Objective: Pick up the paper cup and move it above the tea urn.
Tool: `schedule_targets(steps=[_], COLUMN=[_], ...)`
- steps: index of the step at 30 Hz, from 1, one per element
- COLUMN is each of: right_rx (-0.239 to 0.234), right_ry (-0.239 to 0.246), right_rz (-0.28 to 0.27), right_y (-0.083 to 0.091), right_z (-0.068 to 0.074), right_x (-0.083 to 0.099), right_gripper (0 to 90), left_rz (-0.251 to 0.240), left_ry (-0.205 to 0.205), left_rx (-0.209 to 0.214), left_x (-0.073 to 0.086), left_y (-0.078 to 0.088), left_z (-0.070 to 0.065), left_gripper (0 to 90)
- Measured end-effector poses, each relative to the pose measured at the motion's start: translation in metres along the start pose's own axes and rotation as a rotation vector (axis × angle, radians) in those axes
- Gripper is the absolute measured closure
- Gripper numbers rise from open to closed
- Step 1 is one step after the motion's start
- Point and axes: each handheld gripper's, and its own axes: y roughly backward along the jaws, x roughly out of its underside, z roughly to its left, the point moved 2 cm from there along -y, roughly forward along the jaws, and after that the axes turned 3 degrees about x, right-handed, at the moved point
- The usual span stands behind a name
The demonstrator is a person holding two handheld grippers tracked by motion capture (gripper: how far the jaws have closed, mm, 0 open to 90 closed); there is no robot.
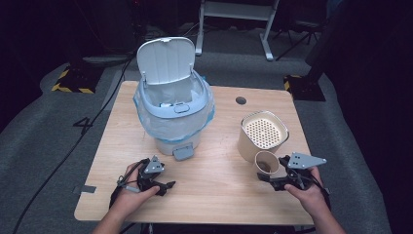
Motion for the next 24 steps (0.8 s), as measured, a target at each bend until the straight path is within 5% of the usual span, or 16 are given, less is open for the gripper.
schedule_targets(steps=[14, 24], right_rx=[-0.002, 0.067], right_ry=[0.019, 0.031], right_rz=[-0.039, -0.034], right_y=[0.023, 0.027], right_z=[-0.021, -0.053], right_x=[-0.058, -0.094], right_gripper=[30.0, 30.1], left_rz=[0.0, 0.0], left_ry=[0.0, 0.0], left_rx=[0.0, 0.0], left_x=[0.0, 0.0], left_y=[0.0, 0.0], left_z=[0.0, 0.0], left_gripper=[20.5, 20.5])
